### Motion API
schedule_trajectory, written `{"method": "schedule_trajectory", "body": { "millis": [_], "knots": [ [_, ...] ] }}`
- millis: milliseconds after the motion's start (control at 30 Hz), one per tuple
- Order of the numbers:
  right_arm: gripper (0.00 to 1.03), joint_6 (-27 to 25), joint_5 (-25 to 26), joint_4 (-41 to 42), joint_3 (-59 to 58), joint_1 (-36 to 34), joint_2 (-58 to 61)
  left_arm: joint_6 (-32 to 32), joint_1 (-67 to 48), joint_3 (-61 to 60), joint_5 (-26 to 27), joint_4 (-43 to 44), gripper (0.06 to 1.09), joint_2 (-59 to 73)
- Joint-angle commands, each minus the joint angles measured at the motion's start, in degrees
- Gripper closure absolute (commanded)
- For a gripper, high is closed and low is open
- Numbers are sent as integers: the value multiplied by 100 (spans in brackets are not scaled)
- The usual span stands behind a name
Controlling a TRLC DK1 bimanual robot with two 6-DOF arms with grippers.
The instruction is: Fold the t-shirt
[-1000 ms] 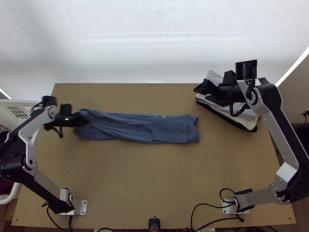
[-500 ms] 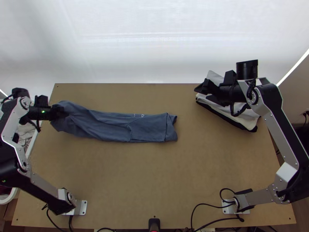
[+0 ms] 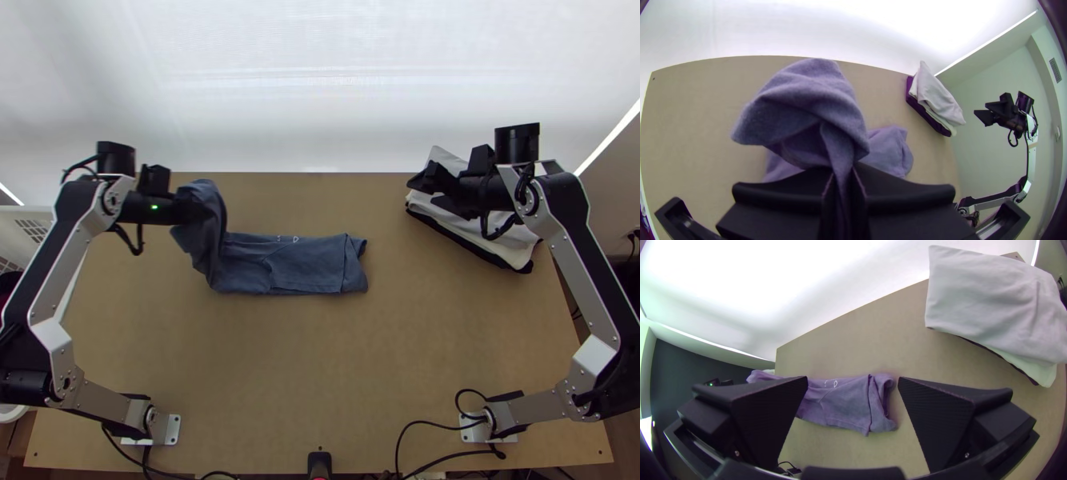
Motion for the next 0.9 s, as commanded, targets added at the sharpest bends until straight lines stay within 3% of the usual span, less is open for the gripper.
{"method": "schedule_trajectory", "body": {
  "millis": [0, 333, 867],
  "knots": [
    [8, 66, -49, -30, -53, -56, -81, -451, -384, 297, 25, 15, 105, 224],
    [8, 83, -49, -4, -45, -48, -64, -1233, -1518, 376, -239, 631, 105, 672],
    [7, 118, -49, 40, -53, -30, -46, -1453, -2511, 851, -537, 815, 105, 1586]
  ]
}}
